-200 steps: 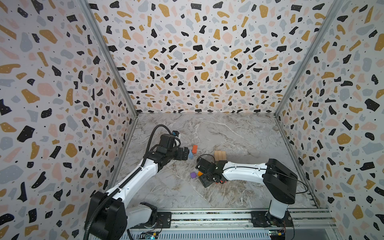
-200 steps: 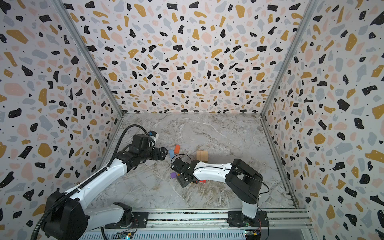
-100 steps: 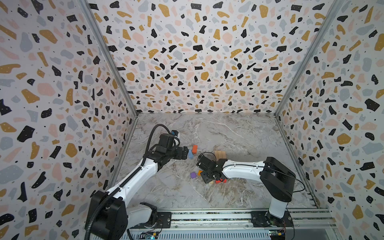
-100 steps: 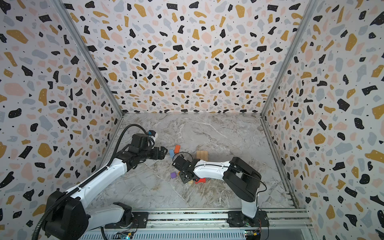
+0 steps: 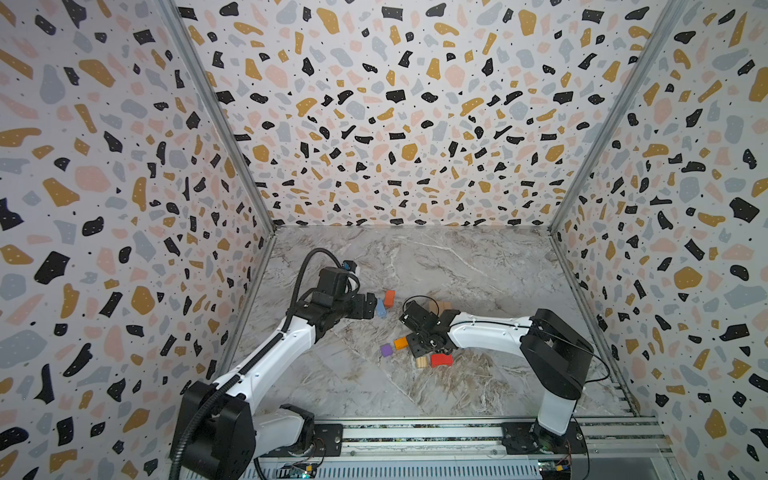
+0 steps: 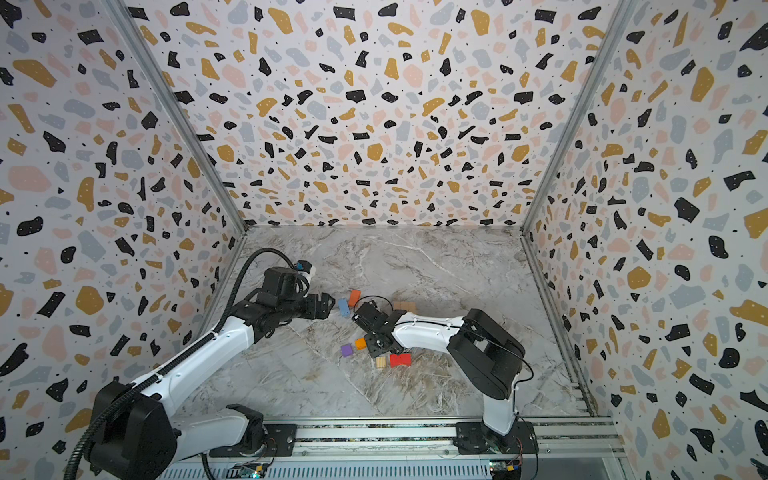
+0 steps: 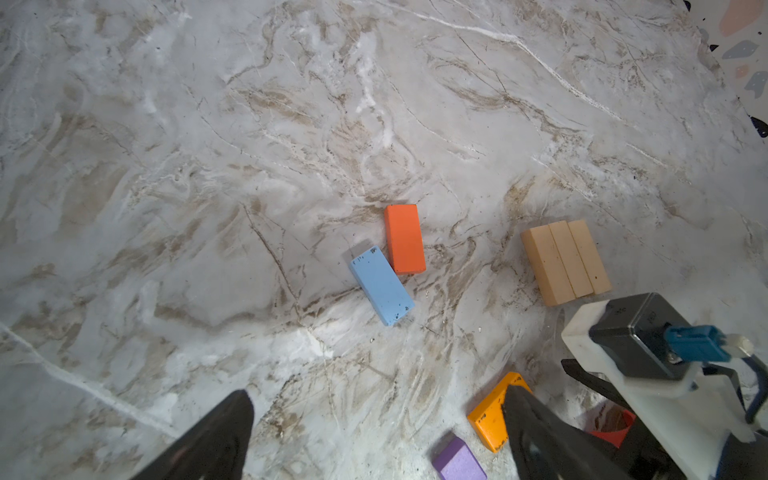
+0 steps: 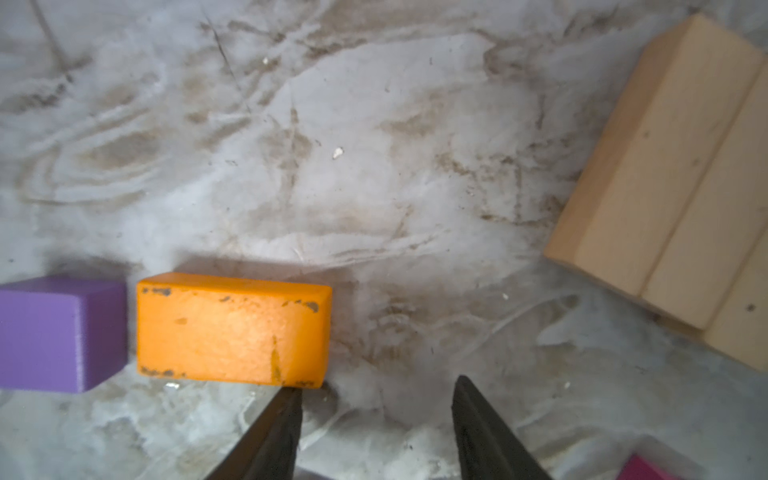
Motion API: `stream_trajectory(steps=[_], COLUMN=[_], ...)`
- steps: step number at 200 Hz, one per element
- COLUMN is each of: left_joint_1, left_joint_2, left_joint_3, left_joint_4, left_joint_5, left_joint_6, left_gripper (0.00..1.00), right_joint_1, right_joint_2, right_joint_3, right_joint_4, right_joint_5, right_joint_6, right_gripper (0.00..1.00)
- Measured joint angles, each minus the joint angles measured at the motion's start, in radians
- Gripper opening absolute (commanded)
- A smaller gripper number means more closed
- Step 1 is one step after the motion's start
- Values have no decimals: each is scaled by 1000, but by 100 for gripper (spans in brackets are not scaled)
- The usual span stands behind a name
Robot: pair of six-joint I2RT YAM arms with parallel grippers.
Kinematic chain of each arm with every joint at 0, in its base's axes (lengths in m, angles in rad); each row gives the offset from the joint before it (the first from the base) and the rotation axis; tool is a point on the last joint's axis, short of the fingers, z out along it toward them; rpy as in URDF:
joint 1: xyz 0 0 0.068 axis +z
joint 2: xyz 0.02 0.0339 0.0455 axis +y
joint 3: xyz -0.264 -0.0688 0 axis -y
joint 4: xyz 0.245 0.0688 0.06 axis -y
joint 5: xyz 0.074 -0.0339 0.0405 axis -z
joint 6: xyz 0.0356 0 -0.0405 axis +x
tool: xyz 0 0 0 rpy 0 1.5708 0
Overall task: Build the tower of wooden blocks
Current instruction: 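Lower the right gripper onto the orange block and close on it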
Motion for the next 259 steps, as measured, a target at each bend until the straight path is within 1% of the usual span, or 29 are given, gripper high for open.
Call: stream_trajectory(steps=[26,41,51,90,118,173,217,259], left_joint_1=[2,5,5,6,6,6,6,6], left_joint_2=[0,0,0,0,0,0,0,0], left_joint_3=[0,0,0,0,0,0,0,0], left_joint_4=[0,0,0,0,0,0,0,0], left_joint_5=[0,0,0,0,0,-8,-23,-23], left_joint_6=[0,0,0,0,0,-1,-3,-3], left_gripper=[95,95,95,95,95,95,95,95], right_joint_1=[5,12,16,29,33,36,39,39], right_joint_2=[-21,-23,-22,-5,20,78,83,113], right_joint_3=[16,40,55,111,125,128,128,140], right_joint_4=[0,1,2,3,6,5,5,6], right_joint_5=[-30,-38,-44,-47,-44,-45,-43,-43], right_joint_6=[-6,-7,-7,2,22,52,63,73], right_gripper=[75,77,77,72,70,69,69,67])
